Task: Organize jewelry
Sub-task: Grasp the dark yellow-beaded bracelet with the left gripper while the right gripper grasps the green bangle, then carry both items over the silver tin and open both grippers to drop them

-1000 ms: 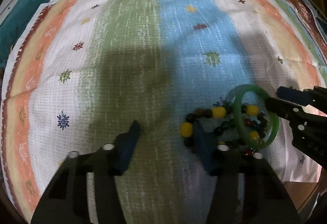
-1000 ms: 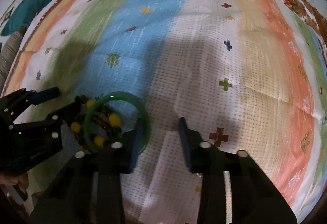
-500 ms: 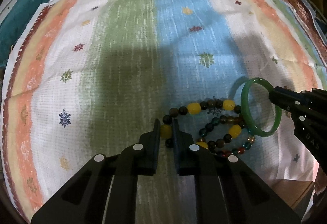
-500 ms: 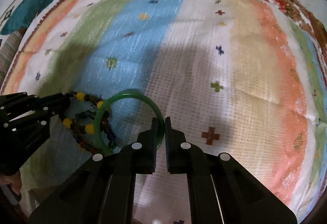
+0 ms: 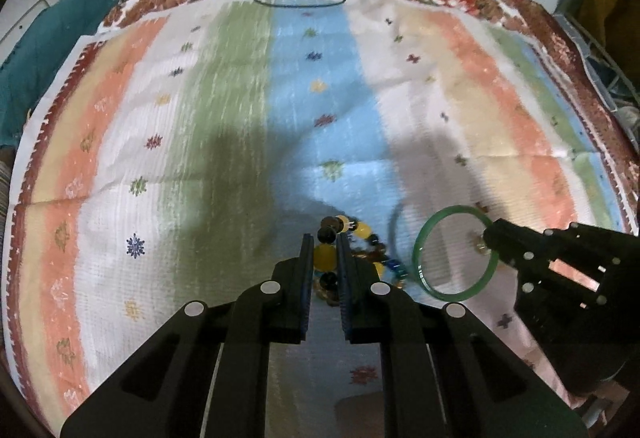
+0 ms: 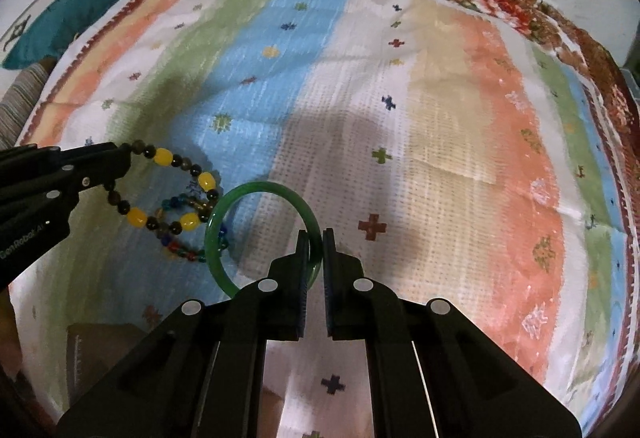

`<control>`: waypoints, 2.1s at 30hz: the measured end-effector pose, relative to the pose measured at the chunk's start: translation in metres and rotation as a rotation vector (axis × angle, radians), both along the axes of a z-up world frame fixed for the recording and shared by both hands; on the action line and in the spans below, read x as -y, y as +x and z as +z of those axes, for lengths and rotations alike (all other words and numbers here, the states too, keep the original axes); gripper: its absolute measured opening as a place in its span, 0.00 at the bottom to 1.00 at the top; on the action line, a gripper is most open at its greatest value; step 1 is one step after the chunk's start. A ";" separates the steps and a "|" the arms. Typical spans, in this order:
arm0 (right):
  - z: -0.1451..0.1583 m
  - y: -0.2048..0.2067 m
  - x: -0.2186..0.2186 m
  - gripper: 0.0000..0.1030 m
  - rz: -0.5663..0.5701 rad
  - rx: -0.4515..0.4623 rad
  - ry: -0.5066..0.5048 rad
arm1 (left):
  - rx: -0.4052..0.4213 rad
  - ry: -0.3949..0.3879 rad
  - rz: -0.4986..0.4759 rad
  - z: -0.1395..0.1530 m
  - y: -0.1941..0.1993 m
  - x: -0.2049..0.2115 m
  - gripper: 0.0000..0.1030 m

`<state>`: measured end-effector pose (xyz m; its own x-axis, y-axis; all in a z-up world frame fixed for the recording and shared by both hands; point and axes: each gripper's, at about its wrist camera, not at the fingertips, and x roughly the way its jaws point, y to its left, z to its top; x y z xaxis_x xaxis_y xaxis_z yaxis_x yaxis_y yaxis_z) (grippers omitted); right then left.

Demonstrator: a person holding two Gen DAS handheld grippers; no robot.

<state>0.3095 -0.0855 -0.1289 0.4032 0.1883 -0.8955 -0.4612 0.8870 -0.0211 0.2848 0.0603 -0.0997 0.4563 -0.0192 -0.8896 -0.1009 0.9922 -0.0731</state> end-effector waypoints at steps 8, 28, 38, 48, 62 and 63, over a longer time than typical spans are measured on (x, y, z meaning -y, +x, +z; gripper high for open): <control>0.015 -0.015 0.002 0.07 -0.012 0.017 0.037 | 0.034 -0.034 0.010 0.019 -0.004 0.002 0.10; 0.051 -0.055 0.023 0.07 -0.008 0.073 0.094 | 0.097 0.021 -0.017 0.054 -0.045 0.007 0.11; 0.068 -0.073 0.033 0.07 -0.041 0.126 0.118 | 0.143 0.030 -0.049 0.072 -0.067 0.023 0.11; 0.078 -0.090 0.040 0.07 -0.045 0.151 0.128 | 0.176 0.019 -0.067 0.085 -0.088 0.034 0.11; 0.088 -0.118 0.044 0.07 -0.031 0.161 0.160 | 0.220 -0.030 -0.086 0.103 -0.121 0.046 0.11; 0.089 -0.121 0.045 0.07 -0.030 0.163 0.161 | 0.223 -0.032 -0.086 0.104 -0.123 0.047 0.11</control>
<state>0.1888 -0.1301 -0.0402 0.5482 0.3094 -0.7770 -0.4363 0.8984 0.0500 0.1618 0.0136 0.0040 0.6370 -0.0929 -0.7653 0.0056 0.9932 -0.1159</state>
